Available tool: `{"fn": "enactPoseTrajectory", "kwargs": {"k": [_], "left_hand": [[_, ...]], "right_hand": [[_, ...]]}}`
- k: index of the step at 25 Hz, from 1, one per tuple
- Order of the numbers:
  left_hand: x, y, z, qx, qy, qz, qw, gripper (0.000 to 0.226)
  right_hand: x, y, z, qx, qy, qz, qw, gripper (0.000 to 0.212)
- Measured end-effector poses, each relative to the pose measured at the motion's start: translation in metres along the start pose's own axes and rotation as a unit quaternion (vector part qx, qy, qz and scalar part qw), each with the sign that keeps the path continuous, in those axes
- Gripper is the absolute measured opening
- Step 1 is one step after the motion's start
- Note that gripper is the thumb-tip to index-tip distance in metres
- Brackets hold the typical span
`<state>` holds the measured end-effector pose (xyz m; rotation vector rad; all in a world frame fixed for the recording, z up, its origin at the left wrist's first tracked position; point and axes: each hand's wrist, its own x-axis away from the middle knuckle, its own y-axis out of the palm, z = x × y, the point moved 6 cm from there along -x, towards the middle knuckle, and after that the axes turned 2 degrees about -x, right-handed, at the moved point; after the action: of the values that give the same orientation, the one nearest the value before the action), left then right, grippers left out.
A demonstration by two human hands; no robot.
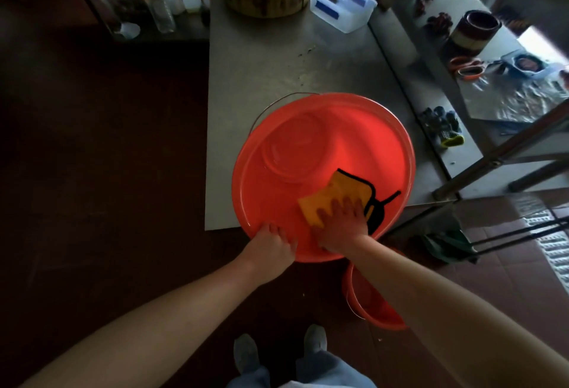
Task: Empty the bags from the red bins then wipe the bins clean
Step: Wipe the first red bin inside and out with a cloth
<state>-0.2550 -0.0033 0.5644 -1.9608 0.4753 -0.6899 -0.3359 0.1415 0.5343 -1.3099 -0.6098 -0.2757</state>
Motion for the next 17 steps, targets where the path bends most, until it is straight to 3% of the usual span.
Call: {"fn": "enactPoseTrajectory", "kwargs": {"k": [4, 8, 12, 17], "left_hand": [[0.002, 0.000, 0.000, -0.017, 0.005, 0.006, 1.000, 0.026], [0.007, 0.005, -0.001, -0.014, 0.003, 0.034, 0.999, 0.036], [0.005, 0.001, -0.003, -0.022, 0.008, 0.034, 0.999, 0.042], [0.006, 0.000, -0.009, -0.030, 0.017, 0.010, 0.999, 0.037]], "right_hand": [[0.021, 0.015, -0.030, -0.088, -0.017, -0.029, 0.996, 0.066], [0.022, 0.011, -0.008, -0.041, -0.042, -0.004, 0.998, 0.065], [0.014, -0.005, 0.032, 0.053, -0.014, 0.044, 0.998, 0.062], [0.026, 0.006, 0.014, 0.020, 0.005, 0.010, 1.000, 0.066]]}}
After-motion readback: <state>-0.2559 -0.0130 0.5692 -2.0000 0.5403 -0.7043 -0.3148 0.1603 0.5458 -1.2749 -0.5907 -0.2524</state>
